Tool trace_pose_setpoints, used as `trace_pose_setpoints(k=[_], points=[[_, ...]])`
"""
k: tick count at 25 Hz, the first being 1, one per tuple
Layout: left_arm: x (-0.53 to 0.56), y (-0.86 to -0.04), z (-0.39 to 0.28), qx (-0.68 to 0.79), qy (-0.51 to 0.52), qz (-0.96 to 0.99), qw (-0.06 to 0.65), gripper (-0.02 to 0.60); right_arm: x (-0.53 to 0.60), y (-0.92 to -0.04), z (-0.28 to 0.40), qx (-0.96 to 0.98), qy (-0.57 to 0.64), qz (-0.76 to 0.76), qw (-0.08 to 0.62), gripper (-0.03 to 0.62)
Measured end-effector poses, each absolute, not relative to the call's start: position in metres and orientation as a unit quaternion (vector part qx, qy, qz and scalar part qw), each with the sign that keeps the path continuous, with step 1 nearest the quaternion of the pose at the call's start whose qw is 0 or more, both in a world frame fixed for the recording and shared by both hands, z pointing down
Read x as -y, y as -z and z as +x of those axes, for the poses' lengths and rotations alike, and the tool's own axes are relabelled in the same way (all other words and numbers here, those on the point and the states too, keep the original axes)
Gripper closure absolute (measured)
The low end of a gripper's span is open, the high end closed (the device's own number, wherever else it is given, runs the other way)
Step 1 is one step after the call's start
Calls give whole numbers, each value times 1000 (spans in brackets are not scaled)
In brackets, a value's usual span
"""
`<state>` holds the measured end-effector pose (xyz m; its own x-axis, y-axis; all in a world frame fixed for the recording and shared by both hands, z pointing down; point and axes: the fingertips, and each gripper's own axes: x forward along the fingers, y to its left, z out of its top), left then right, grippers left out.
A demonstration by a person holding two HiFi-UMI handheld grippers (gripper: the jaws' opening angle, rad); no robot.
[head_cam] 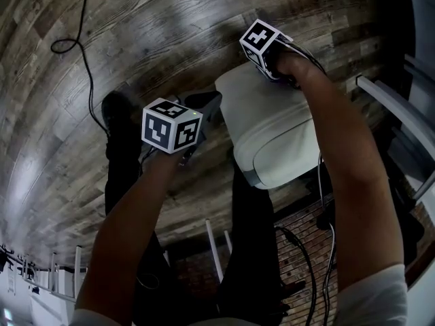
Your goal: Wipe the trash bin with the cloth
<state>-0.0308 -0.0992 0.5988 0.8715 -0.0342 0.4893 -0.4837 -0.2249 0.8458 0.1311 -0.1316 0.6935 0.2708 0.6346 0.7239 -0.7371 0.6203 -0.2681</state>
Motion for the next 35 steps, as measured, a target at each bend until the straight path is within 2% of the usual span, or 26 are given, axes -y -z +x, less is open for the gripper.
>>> trace_pose_setpoints(k=[15,24,28,35], points=[[88,-608,-74,205,-177,738,618,577,69,-698,7,461,-453,-2,763,505],[80,-620,-115,233,-182,720,628,577,43,-701,-83,507,-566,-16,650,505],[84,-626,-116,238,-177,719,629,577,66,-703,-71,523,-535,-20,663,505],[99,-636,-93,224,-173,734,617,577,135,-730,16,514,-456,20,726,505]])
